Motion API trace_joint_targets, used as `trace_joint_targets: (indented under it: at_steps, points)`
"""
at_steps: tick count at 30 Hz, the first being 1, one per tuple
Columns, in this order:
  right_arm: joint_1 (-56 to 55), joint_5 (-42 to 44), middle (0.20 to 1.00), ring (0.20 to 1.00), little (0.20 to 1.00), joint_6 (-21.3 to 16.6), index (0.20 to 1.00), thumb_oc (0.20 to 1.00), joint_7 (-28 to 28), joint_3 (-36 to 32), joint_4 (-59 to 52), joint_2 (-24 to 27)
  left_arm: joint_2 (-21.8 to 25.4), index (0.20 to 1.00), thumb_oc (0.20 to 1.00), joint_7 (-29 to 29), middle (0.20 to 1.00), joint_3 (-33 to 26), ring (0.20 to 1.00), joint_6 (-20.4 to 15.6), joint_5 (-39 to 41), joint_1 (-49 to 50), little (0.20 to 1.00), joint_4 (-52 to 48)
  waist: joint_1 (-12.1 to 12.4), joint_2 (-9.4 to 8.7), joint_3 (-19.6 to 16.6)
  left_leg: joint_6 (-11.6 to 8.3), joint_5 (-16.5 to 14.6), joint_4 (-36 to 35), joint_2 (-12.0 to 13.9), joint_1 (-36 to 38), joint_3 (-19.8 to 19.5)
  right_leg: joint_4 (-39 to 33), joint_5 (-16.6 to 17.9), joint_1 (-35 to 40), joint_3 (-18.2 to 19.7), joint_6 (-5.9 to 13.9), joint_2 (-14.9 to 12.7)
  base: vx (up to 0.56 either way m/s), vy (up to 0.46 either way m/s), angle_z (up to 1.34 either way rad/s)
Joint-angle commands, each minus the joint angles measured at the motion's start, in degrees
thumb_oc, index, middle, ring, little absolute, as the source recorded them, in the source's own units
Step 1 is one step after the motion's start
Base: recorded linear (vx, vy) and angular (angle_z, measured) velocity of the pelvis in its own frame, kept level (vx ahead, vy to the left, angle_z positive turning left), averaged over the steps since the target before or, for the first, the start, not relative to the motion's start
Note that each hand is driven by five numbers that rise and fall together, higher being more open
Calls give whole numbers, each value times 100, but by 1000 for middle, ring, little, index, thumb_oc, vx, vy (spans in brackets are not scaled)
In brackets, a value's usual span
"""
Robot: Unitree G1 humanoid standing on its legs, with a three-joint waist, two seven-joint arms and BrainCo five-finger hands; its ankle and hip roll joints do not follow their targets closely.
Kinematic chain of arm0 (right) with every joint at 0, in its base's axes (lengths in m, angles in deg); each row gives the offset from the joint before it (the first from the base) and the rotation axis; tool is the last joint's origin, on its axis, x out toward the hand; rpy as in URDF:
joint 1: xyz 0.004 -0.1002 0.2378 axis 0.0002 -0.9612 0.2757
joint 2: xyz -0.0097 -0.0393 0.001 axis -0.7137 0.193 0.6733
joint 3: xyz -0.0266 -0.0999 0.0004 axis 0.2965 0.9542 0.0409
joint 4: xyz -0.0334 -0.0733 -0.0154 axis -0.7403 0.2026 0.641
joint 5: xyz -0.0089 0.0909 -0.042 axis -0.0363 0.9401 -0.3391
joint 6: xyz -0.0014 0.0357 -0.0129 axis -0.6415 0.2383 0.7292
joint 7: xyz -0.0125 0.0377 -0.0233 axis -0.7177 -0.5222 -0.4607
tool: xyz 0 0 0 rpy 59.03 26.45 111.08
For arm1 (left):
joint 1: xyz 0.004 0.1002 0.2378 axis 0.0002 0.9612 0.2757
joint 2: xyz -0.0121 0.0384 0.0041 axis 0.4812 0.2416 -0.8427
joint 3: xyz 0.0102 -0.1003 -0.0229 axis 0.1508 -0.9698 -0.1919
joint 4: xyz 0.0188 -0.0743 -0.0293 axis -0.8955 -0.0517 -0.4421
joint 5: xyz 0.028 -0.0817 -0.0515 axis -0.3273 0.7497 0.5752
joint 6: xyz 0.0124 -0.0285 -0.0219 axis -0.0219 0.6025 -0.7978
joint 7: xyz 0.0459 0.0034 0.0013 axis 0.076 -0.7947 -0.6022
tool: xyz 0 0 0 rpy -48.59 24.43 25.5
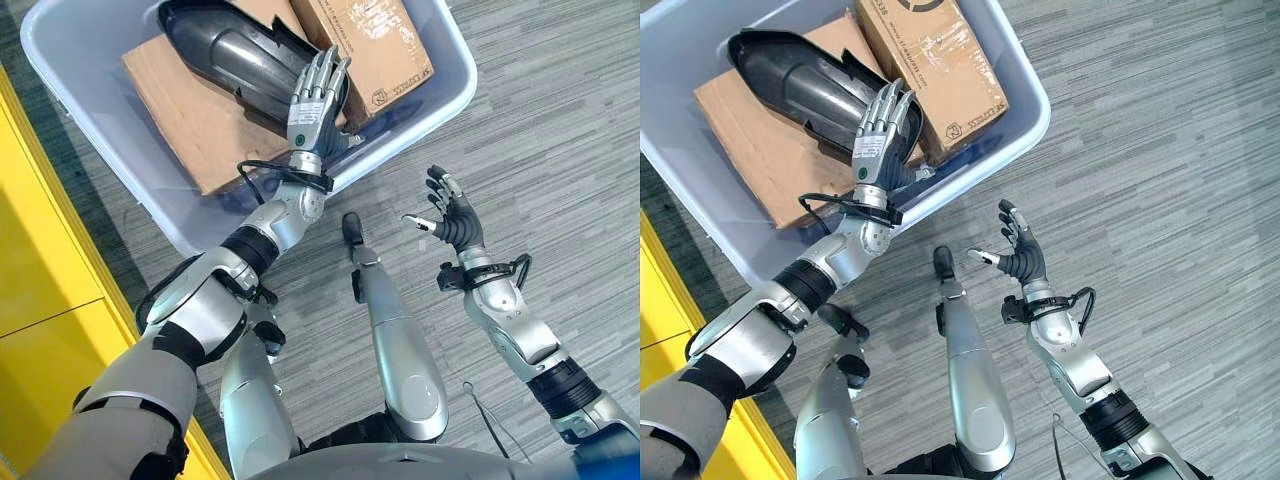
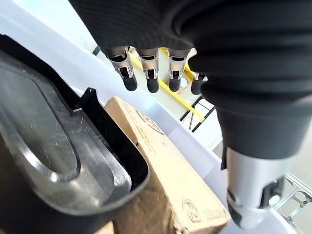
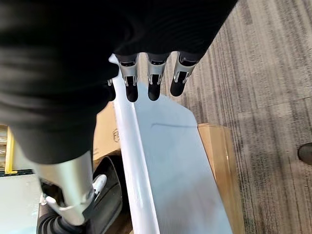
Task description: Move parts from the plastic box to the shelf.
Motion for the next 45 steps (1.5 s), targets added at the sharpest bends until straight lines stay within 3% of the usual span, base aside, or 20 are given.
trace_joint_targets:
  at_steps: [1, 2, 3, 4, 5, 6, 10, 11, 12, 13, 16, 23, 30, 39, 45]
  points:
    - [-178, -24, 1000, 1000, 1000, -333, 1000, 1000, 35, -91, -185, 373, 38, 1000, 1000, -617, 1000, -366, 1000, -286, -178, 224, 1000, -217, -93, 9, -135, -377, -532, 682, 330, -263, -566, -119, -272, 254, -366, 83, 147, -28, -28, 6]
    - [-228, -42, 1000, 1000, 1000, -363, 1000, 1000, 72, -61, -182, 368, 82, 1000, 1000, -1379, 1000, -512, 1000, -539, -241, 348, 1000, -283, -56, 10, -135, -384, -508, 650, 354, -225, -560, -123, -285, 294, -394, 80, 133, -24, -25, 7]
    - [-229, -42, 1000, 1000, 1000, -364, 1000, 1000, 72, -58, -182, 368, 81, 1000, 1000, -1386, 1000, -512, 1000, -544, -244, 352, 1000, -280, -58, 9, -135, -385, -508, 649, 354, -222, -561, -124, -285, 298, -395, 80, 134, -26, -40, 9]
    - [-279, -65, 1000, 1000, 1000, -405, 1000, 1000, 90, -36, -155, 352, 119, 1000, 1000, -2040, 1000, -689, 1000, -820, -251, 434, 1000, -346, -18, 13, -135, -389, -498, 642, 372, -202, -564, -113, -307, 327, -414, 70, 126, -14, -48, 6]
    - [-320, -103, 1000, 1000, 1000, -458, 1000, 1000, 106, -21, -115, 336, 145, 1000, 1000, -2208, 1000, -865, 1000, -966, -169, 507, 1000, -389, 21, 21, -135, -396, -482, 627, 379, -181, -578, -109, -328, 355, -437, 64, 121, -23, -94, 9]
    - [-377, -199, 1000, 1000, 1000, -531, 1000, 1000, 159, 2, -70, 291, 136, 1000, 1000, -2739, 1000, -1113, 1000, -1219, 61, 645, 1000, -510, 95, 27, -135, -403, -453, 608, 389, -175, -615, -93, -354, 381, -486, 61, 112, -15, -87, 9]
    - [-454, -293, 1000, 1000, 1000, -628, 1000, 1000, 348, 62, -8, 167, -44, 1000, 1000, -3243, 1000, -1647, 1000, -1743, 733, 955, 1000, -711, 272, 10, -135, -400, -435, 562, 406, -162, -690, -63, -420, 450, -616, 76, 91, -19, -105, 11]
    - [-450, -297, 1000, 1000, 1000, -631, 1000, 1000, 374, 70, 4, 146, -92, 1000, 1000, -3205, 1000, -1718, 1000, -1794, 820, 999, 1000, -729, 298, -1, -135, -401, -433, 556, 409, -160, -703, -64, -429, 464, -635, 78, 90, -16, -138, 17]
    - [-434, -282, 1000, 1000, 1000, -647, 1000, 1000, 448, 94, 48, 95, -255, 1000, 1000, -2926, 1000, -1903, 1000, -2015, 1469, 1131, 1000, -781, 371, -29, -135, -407, -421, 546, 422, -159, -745, -66, -452, 507, -688, 87, 95, -6, -204, 25]
    - [-355, -277, 1000, 1000, 1000, -611, 1000, 1000, 537, 126, 146, -43, -609, 1000, 1000, -2160, 1000, -2142, 1000, -1808, 2489, 1378, 1000, -750, 479, -64, -135, -423, -397, 515, 438, -146, -821, -78, -487, 584, -768, 102, 123, -3, -208, 27]
    - [-270, -238, 1000, 1000, 1000, -412, 1000, 1000, 662, 141, 87, -210, -1041, 1000, 1000, -1550, 1000, -2180, 1000, -1476, 3258, 1711, 1000, -671, 587, -156, -135, -439, -353, 462, 490, -120, -862, -73, -489, 647, -876, 133, 122, -1, -172, 23]
    - [-270, -68, 1000, 1000, 1000, 71, 1000, 1000, 648, 58, -276, -201, -1481, 1000, 1000, -1556, 1000, -2082, 1000, -1001, 3831, 2139, 1000, -586, 554, -326, -135, -481, -268, 334, 628, -32, -822, -228, -427, 756, -909, 131, 205, 16, -77, 7]
    - [-152, -36, 1000, 1000, 1000, 417, 1000, 1000, 512, -15, -436, -114, -1587, 1000, 1000, -826, 1000, -1941, 1000, -311, 4504, 1927, 1000, -367, 378, -371, -135, -523, -230, 322, 686, -31, -730, -243, -393, 643, -827, 99, 250, 8, 5, -4]
    - [-13, -73, 1000, 1000, 1000, 534, 1000, 1000, 400, 35, -401, 23, -1379, 1000, 1000, -1188, 1000, -1822, 1000, -391, 4039, 1456, 1000, -333, 183, -366, -135, -554, -149, 351, 718, -39, -641, -200, -405, 503, -696, 33, 323, 21, 29, -10]
    - [28, -99, 1000, 1000, 1000, 565, 1000, 1000, 330, 64, -333, 36, -1305, 1000, 1000, -1271, 1000, -1891, 1000, -312, 4300, 1241, 1000, -297, 132, -338, -135, -569, -118, 421, 724, -80, -625, -139, -420, 423, -669, 19, 328, 12, 12, -3]
